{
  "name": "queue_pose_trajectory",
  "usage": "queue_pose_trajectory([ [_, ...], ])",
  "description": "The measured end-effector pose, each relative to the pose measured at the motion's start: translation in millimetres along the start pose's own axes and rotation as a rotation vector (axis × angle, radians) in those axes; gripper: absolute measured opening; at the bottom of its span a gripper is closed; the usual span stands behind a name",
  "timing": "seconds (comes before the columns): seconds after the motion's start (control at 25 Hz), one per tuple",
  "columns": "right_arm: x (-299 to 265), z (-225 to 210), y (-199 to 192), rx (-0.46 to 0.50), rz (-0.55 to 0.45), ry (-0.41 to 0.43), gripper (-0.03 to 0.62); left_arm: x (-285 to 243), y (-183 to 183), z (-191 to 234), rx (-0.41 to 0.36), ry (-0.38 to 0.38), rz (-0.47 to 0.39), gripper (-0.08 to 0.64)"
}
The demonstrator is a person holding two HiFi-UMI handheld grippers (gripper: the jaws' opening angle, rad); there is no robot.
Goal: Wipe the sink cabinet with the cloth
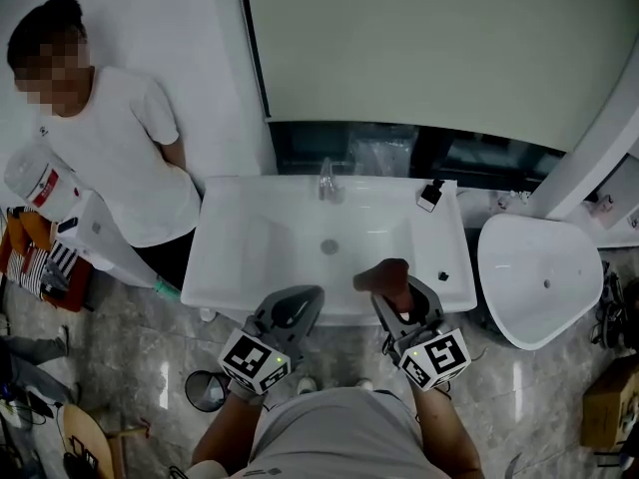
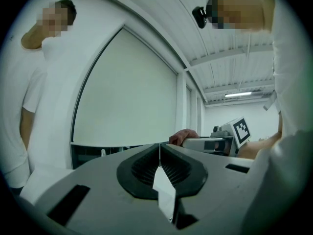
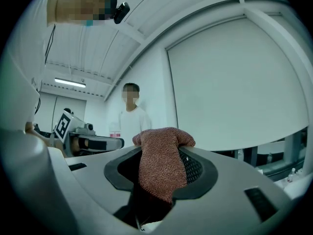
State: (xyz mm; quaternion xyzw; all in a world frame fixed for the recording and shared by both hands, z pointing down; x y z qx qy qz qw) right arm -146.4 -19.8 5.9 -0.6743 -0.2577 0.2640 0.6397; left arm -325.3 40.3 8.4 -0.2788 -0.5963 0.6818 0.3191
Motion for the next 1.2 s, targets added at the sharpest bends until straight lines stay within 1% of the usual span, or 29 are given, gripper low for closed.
queue_pose_trajectory([
  [0.12, -2, 3, 1, 0.018, 0.003, 0.002, 0.155, -1, 1, -1, 0.000, 0.000, -0.005, 0.014],
  [0.24, -3, 4, -3, 0.050, 0.034, -0.005, 0.155, -1, 2, -2, 0.002, -0.002, -0.009, 0.014],
  [0.44, -3, 4, -3, 0.004, 0.016, -0.003, 0.155, 0, 1, -1, 0.006, 0.002, -0.011, 0.014],
  [0.64, 3, 3, -3, -0.001, 0.013, -0.015, 0.155, 3, 1, -5, 0.024, 0.000, -0.017, 0.014],
  [0.92, 9, 9, -5, 0.009, 0.010, -0.026, 0.155, 8, 1, -12, 0.023, -0.016, -0.021, 0.014],
  [1.2, 15, 22, -10, 0.000, 0.020, -0.033, 0.155, 17, -1, -17, 0.026, -0.029, -0.008, 0.014],
])
Point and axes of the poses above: the fingertips, and each gripper's own axes: x backward along the fingers, z to its left, y out of its top, the point moved 6 cm from there along x, backward along the fingers, and after that the axes turned 8 degrees about -y, right-handed, at the moved point
